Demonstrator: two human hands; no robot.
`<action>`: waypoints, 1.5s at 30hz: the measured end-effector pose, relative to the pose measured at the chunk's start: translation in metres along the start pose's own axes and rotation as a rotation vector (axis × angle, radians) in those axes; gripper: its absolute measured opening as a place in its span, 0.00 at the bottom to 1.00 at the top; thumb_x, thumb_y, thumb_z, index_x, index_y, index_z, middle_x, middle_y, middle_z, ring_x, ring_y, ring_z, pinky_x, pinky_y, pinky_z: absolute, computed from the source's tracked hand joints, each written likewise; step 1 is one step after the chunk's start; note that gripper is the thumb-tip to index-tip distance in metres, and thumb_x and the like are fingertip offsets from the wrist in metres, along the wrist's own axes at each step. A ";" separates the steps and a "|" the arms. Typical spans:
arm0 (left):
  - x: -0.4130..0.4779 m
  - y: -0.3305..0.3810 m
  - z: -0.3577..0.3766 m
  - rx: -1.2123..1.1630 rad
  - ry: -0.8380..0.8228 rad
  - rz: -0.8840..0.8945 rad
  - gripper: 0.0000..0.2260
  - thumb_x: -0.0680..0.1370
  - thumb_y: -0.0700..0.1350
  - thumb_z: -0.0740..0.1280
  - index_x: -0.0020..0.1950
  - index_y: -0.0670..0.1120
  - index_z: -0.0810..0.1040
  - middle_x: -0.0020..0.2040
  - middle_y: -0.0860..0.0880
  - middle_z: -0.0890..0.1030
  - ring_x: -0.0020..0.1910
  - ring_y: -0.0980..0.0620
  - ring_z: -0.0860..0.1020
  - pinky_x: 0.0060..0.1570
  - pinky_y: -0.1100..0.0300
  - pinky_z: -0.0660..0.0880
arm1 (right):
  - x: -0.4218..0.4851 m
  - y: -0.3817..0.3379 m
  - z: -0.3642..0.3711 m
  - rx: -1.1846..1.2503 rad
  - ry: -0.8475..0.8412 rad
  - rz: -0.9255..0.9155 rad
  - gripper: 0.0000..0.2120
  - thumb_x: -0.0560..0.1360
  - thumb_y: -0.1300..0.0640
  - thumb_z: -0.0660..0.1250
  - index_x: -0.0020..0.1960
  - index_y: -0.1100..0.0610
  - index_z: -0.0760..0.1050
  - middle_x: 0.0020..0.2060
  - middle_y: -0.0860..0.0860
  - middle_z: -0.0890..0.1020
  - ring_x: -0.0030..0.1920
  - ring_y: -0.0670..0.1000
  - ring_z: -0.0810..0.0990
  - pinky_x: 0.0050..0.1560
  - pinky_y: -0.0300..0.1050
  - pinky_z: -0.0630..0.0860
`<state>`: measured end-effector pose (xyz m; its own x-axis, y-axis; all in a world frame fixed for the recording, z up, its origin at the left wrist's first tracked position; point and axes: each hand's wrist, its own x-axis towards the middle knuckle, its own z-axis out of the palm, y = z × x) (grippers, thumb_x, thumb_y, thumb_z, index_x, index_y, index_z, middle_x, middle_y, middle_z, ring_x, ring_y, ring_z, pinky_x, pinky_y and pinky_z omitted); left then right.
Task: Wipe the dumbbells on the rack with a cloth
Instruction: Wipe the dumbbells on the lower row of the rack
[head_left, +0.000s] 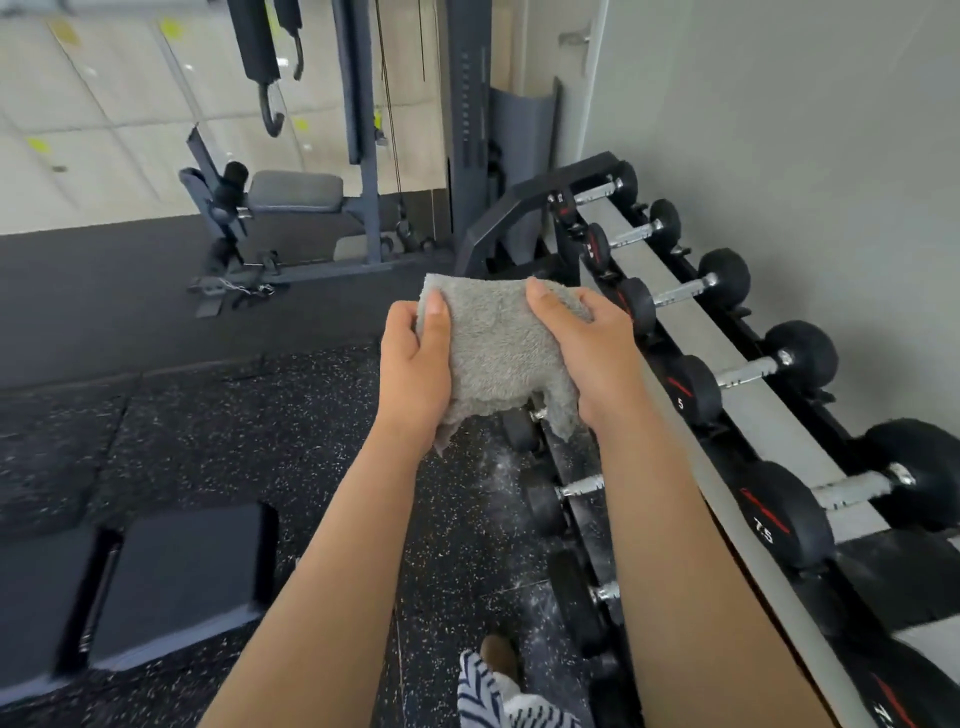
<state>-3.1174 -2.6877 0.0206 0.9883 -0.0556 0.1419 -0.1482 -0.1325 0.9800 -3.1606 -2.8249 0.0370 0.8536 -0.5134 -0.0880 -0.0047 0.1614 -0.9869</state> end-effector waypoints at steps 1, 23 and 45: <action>0.012 0.000 0.004 0.004 0.012 0.001 0.13 0.82 0.54 0.56 0.45 0.45 0.67 0.39 0.52 0.68 0.36 0.57 0.67 0.31 0.69 0.67 | 0.015 -0.002 0.003 0.001 -0.013 0.000 0.13 0.74 0.51 0.74 0.50 0.61 0.80 0.44 0.57 0.85 0.44 0.53 0.85 0.45 0.50 0.83; 0.205 -0.049 0.004 -0.018 0.130 -0.041 0.13 0.83 0.53 0.56 0.44 0.46 0.67 0.39 0.53 0.68 0.35 0.58 0.67 0.31 0.69 0.68 | 0.205 0.016 0.106 -0.005 -0.116 0.053 0.18 0.74 0.51 0.74 0.53 0.66 0.78 0.46 0.61 0.83 0.45 0.55 0.84 0.48 0.52 0.82; 0.500 -0.146 -0.049 -0.101 -0.168 -0.141 0.13 0.82 0.55 0.57 0.43 0.49 0.67 0.40 0.52 0.69 0.39 0.55 0.68 0.39 0.58 0.70 | 0.405 0.058 0.293 -0.059 0.176 0.096 0.15 0.74 0.50 0.74 0.50 0.62 0.79 0.49 0.61 0.84 0.48 0.57 0.85 0.46 0.50 0.83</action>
<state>-2.5993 -2.6478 -0.0450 0.9779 -0.2086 -0.0144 0.0037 -0.0515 0.9987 -2.6625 -2.7768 -0.0159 0.7439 -0.6380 -0.1989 -0.1160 0.1699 -0.9786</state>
